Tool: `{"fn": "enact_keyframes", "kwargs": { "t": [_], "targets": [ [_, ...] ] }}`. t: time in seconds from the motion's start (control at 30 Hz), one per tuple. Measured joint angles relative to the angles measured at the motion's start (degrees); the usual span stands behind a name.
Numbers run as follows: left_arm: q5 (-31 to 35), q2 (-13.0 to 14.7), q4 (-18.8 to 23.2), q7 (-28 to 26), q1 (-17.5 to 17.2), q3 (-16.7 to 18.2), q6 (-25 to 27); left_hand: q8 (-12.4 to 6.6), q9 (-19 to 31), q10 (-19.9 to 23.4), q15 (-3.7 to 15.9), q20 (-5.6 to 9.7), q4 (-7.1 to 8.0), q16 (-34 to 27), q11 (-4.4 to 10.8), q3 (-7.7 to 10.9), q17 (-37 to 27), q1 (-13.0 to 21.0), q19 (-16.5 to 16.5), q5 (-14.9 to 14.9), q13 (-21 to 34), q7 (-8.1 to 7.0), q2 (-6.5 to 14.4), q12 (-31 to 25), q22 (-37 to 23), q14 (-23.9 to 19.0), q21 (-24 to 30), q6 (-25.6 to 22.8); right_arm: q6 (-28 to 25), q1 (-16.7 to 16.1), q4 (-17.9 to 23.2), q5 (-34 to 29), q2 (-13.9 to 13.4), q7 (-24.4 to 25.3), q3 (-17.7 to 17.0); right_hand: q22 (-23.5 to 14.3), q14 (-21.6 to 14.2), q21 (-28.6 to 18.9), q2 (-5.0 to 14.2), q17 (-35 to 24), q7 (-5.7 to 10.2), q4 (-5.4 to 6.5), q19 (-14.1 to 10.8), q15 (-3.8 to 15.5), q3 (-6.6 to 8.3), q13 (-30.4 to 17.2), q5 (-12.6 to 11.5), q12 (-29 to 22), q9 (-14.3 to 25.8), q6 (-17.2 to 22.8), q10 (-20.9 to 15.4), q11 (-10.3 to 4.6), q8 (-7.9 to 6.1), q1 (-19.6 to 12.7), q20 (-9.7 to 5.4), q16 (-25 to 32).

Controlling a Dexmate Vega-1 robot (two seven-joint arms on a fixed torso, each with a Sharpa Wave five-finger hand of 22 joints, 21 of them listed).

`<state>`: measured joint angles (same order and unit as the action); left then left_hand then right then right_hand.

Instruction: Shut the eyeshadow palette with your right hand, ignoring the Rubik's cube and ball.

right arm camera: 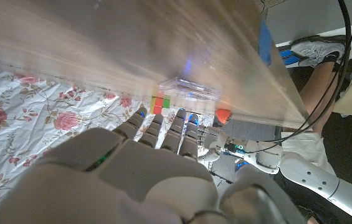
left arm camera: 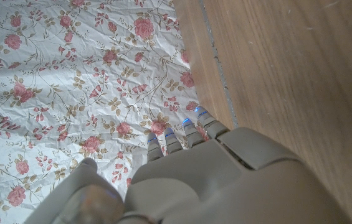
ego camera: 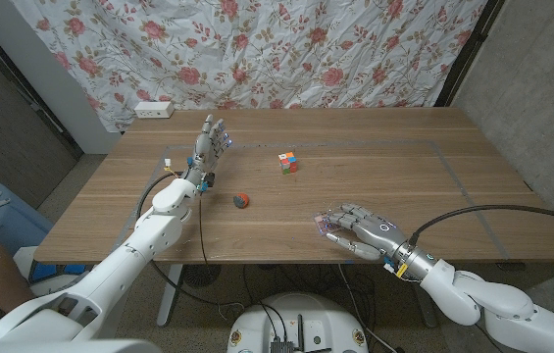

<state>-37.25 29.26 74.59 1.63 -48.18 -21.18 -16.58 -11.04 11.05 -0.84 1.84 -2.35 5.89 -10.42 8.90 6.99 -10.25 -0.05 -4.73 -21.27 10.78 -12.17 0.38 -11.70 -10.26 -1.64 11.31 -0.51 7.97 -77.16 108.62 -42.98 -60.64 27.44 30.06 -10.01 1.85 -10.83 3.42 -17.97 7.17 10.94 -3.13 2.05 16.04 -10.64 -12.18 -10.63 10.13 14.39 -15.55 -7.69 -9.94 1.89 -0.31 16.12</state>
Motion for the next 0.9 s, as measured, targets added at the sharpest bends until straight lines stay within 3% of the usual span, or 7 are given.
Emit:
{"fn": "enact_keyframes", "kwargs": {
  "t": [0.63, 0.9],
  "targets": [
    [0.0, 0.0, 0.0, 0.0, 0.0, 0.0, 0.0, 0.00, 0.0, 0.0, 0.00, 0.00, 0.00, 0.0, 0.00, 0.00, 0.0, 0.0, 0.0, 0.0, 0.0, 0.00, 0.0, 0.0, 0.0, 0.0, 0.0, 0.0, -0.2, 1.5, -2.0, -1.1, 0.4, 0.6, 2.2, 0.0, 0.0, 0.0, 0.00, 0.0, -0.20, 0.51, 0.3, 0.00, -0.55, 0.0, -0.3, 0.0, 0.0, -0.2, -0.4, -0.41, -0.25, 0.0, -0.31, 0.0],
    [0.0, 0.0, 0.0, 0.1, 0.0, 0.0, 0.0, 0.00, 0.0, 0.0, 0.00, 0.00, 0.00, 0.0, 0.00, 0.00, 0.0, 0.0, 0.0, 0.0, 0.0, 0.00, 0.0, 0.0, 0.0, 0.0, 0.0, 0.0, -0.7, 2.0, -2.4, -1.3, 0.6, 0.6, 2.8, 0.0, 0.0, 0.0, -0.01, -0.3, -0.93, 0.46, 0.3, 0.00, -1.43, 0.0, -0.5, 0.0, 0.0, 1.4, -0.6, -0.19, -1.11, 0.0, -0.30, 0.0]
  ]
}}
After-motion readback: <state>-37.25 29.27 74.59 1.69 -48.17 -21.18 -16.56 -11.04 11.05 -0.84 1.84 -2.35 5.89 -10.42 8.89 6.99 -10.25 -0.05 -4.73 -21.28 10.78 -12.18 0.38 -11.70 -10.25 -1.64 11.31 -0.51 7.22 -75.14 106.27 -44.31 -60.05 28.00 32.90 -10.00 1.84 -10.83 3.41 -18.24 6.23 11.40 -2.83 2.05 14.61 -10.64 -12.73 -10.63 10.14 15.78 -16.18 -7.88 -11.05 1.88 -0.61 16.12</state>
